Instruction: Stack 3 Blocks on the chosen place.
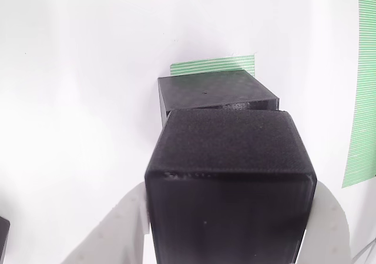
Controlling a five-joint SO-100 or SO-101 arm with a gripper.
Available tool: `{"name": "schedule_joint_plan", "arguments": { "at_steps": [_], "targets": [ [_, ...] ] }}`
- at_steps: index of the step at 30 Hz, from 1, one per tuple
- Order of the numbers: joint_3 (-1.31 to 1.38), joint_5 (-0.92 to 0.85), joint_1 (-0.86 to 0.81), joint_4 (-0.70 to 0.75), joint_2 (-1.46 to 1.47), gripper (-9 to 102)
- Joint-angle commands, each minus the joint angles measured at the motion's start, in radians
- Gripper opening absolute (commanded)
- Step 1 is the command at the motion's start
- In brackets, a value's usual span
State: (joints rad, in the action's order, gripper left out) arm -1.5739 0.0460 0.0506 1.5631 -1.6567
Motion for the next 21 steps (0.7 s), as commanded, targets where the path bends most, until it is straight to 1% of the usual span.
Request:
{"name": "schedule_joint_plan", "arguments": {
  "at_steps": [1, 15, 21],
  "targets": [
    [-0.009, -0.008, -0.017, -0.002, 0.0, 27],
    [0.018, -0.009, -0.038, -0.084, 0.098, 35],
    [0.043, -0.011, -0.048, -0.103, 0.106, 35]
  ]
}}
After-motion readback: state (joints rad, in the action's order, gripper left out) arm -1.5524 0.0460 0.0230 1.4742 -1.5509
